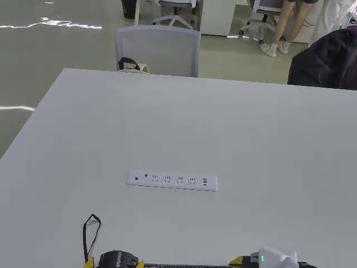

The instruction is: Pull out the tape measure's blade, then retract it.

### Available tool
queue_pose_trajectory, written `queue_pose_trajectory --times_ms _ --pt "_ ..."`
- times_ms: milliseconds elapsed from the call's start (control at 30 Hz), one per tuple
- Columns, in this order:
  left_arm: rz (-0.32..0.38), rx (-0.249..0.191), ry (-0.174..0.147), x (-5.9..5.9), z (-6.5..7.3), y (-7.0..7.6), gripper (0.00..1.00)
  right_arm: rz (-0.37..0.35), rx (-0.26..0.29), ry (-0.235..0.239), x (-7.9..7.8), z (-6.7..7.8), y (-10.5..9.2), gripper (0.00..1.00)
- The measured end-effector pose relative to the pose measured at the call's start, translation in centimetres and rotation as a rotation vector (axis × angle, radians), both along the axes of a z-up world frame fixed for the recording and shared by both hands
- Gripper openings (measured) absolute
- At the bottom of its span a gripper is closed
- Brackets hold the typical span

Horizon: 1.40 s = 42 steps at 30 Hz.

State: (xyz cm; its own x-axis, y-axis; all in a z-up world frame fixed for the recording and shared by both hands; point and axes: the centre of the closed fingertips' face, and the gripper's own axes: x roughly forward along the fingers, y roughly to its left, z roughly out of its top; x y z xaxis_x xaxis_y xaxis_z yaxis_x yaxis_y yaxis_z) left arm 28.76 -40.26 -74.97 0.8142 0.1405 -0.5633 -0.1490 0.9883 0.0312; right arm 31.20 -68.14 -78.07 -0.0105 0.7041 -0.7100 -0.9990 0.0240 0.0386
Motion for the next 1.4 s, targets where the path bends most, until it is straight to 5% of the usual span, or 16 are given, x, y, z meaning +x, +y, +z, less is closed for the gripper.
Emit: queue_pose_trajectory --times_ms 133,633,800,1400 --pt "-0.001 0.0 0.005 0.0 -0.1 0.0 0.73 0.007 0.003 -0.015 0.3 -0.1 0.1 0.15" --pt "0.0 0.004 0.023 0.1 -0.9 0.0 0.69 0.03 0.009 -0.002 0.2 -0.1 0.1 0.13" --pt "0.027 -0.03 -0.008 0.3 -0.3 0.0 0.68 0.034 0.006 -0.003 0.2 0.0 0.1 0.13" --pt "0.074 -0.046 0.004 0.3 -1.3 0.4 0.67 0.048 -0.004 -0.021 0.1 -0.2 0.1 0.12"
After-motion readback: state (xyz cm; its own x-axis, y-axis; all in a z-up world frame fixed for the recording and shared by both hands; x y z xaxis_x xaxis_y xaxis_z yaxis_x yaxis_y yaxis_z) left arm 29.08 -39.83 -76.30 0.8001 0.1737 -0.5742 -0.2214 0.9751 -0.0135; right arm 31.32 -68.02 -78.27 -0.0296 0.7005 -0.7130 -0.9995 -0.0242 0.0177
